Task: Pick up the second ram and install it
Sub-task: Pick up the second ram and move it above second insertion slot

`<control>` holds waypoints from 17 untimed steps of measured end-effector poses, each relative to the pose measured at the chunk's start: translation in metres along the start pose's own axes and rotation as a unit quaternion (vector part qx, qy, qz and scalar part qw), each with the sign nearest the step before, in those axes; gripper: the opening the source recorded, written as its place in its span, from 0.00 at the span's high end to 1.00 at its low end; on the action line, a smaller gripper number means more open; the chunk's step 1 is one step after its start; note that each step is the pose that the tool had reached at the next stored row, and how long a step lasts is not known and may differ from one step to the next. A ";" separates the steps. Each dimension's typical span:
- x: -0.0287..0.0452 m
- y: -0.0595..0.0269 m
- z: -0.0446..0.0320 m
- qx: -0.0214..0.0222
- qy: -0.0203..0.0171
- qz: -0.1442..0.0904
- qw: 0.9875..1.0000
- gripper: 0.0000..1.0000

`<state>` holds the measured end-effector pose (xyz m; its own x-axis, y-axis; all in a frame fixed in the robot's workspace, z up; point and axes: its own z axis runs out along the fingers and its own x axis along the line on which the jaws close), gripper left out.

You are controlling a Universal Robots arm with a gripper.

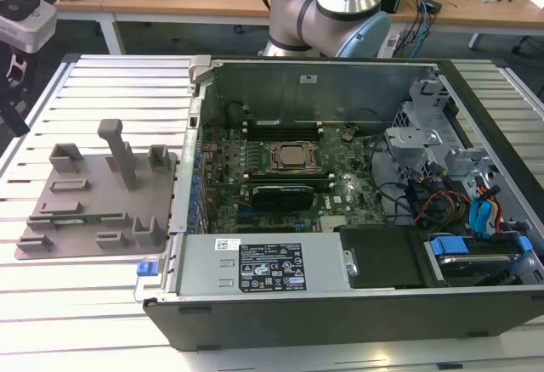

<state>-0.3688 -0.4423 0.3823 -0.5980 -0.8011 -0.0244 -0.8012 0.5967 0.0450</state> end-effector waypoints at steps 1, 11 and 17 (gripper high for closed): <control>0.0000 0.0000 0.0000 0.000 0.000 -0.007 1.000 0.90; 0.0000 0.0000 0.0000 -0.002 0.003 -0.071 0.997 0.90; 0.0000 0.0000 0.0000 -0.002 0.005 -0.103 0.995 0.90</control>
<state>-0.3688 -0.4423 0.3823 -0.4207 -0.9069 -0.0243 -0.9067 0.4194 0.0450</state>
